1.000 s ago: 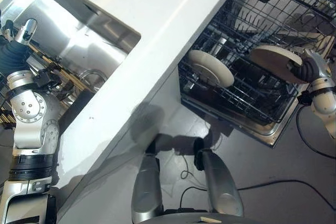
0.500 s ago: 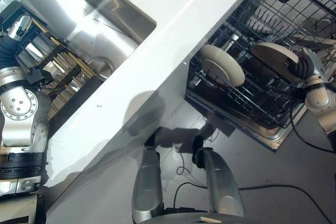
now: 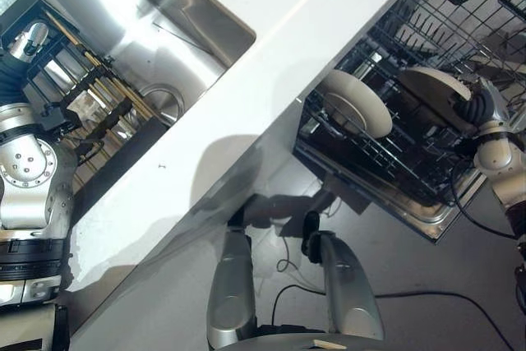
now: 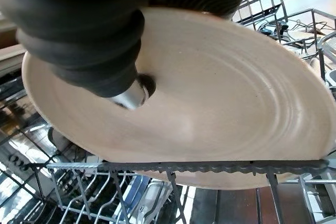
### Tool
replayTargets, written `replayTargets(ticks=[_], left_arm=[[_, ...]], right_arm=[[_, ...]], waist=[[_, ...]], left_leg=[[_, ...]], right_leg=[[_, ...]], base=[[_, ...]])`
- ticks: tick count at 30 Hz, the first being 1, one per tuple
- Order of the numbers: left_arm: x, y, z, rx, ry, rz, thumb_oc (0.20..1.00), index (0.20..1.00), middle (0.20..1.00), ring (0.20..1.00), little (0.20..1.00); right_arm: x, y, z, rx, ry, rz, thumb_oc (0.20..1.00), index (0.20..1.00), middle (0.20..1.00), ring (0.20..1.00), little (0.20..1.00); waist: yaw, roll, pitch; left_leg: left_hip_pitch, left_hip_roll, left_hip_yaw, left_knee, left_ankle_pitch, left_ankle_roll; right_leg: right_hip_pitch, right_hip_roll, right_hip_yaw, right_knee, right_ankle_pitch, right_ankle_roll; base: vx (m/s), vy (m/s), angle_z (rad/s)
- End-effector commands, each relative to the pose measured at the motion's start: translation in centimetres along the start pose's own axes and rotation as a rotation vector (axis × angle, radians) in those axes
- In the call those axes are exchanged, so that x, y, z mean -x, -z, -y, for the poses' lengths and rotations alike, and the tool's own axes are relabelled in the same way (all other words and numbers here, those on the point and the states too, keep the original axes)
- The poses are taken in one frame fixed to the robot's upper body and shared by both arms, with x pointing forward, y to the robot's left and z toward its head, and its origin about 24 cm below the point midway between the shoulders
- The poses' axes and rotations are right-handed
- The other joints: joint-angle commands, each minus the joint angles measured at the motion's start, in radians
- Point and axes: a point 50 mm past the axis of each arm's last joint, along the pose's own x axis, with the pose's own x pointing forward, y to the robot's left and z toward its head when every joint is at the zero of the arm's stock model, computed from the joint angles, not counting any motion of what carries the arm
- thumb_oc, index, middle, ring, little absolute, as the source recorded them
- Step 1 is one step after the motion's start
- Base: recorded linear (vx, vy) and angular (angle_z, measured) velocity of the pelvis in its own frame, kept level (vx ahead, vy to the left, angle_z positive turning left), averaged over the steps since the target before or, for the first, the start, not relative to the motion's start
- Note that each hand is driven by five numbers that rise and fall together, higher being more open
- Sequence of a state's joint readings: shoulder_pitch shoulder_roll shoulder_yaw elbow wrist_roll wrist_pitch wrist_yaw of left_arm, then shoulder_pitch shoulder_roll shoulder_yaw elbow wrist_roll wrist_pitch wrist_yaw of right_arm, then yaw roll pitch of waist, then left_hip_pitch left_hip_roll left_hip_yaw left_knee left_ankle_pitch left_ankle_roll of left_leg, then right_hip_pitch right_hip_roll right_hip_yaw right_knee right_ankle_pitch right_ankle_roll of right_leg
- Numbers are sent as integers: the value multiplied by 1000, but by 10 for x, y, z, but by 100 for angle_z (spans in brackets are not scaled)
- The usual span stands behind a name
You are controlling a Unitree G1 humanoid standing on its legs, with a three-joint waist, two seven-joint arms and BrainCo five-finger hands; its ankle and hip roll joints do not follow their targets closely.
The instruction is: Pick up plates and place into dishwasher.
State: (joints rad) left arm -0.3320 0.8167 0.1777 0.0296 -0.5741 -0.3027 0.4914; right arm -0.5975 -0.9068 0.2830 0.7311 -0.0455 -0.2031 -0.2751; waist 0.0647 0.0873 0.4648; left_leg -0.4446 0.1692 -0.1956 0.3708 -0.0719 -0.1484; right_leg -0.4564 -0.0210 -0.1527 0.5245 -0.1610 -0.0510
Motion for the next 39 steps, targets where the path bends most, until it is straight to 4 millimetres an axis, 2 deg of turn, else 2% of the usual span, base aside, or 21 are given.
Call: replayTargets(ticks=[1, 14, 19, 21, 24, 29, 34, 39], left_arm=[[4, -4, 8, 116, -19, 46, 1000, 1000, 1000, 1000, 1000], [26, 17, -6, 174, -62, -52, 1000, 1000, 1000, 1000, 1000], [48, 32, -19, 175, -82, -120, 1000, 1000, 1000, 1000, 1000], [57, 36, -26, 172, -86, -145, 1000, 1000, 1000, 1000, 1000], [62, 39, -27, 162, -68, -164, 1000, 1000, 1000, 1000, 1000], [69, 45, -30, 157, -68, -207, 1000, 1000, 1000, 1000, 1000], [80, 54, -30, 152, -68, -241, 1000, 1000, 1000, 1000, 1000], [87, 58, -25, 162, -84, -261, 1000, 1000, 1000, 1000, 1000]], right_arm=[[2, -7, -8, -81, 6, 25, 1000, 1000, 1000, 1000, 1000], [15, 1, 11, -204, 163, 5, 1000, 1000, 1000, 1000, 1000], [31, 11, 6, -243, 176, -29, 1000, 1000, 1000, 1000, 1000], [44, 23, 6, -263, 195, -62, 1000, 1000, 1000, 1000, 1000], [53, 31, 7, -267, 209, -85, 1000, 1000, 1000, 1000, 1000], [60, 30, 16, -356, 321, -86, 1000, 1000, 1000, 1000, 1000], [72, 27, 16, -483, 398, -85, 1000, 1000, 1000, 1000, 1000], [74, 25, 13, -578, 423, -92, 1000, 1000, 1000, 1000, 1000]], waist=[[-19, 17, 7], [-56, 5, -74], [-69, -2, -116], [-80, -4, -146], [-85, -6, -175], [-98, -8, -207], [-119, 4, -221], [-137, 28, -202]], left_leg=[[-29, 49, 25, -81, 148, 20], [65, 39, 77, -121, 121, 22], [118, 32, 103, -140, 107, 21], [151, 27, 118, -153, 98, 22], [187, 23, 132, -172, 90, 22], [234, 14, 152, -192, 74, 18], [256, 1, 166, -187, 53, 18], [243, -12, 173, -145, 32, 17]], right_leg=[[28, -10, 58, -51, 1, 64], [116, -53, 90, -164, 38, 85], [167, -78, 100, -214, 51, 96], [200, -89, 105, -245, 56, 102], [237, -102, 110, -282, 65, 111], [283, -122, 117, -333, 82, 131], [298, -137, 138, -352, 91, 144], [278, -153, 164, -344, 98, 149]], base=[[0, 0, 0], [20, 58, 0], [69, 84, -7], [113, 112, -3], [90, 67, -12], [64, 61, -4], [48, 97, -10], [-16, 134, -10]])
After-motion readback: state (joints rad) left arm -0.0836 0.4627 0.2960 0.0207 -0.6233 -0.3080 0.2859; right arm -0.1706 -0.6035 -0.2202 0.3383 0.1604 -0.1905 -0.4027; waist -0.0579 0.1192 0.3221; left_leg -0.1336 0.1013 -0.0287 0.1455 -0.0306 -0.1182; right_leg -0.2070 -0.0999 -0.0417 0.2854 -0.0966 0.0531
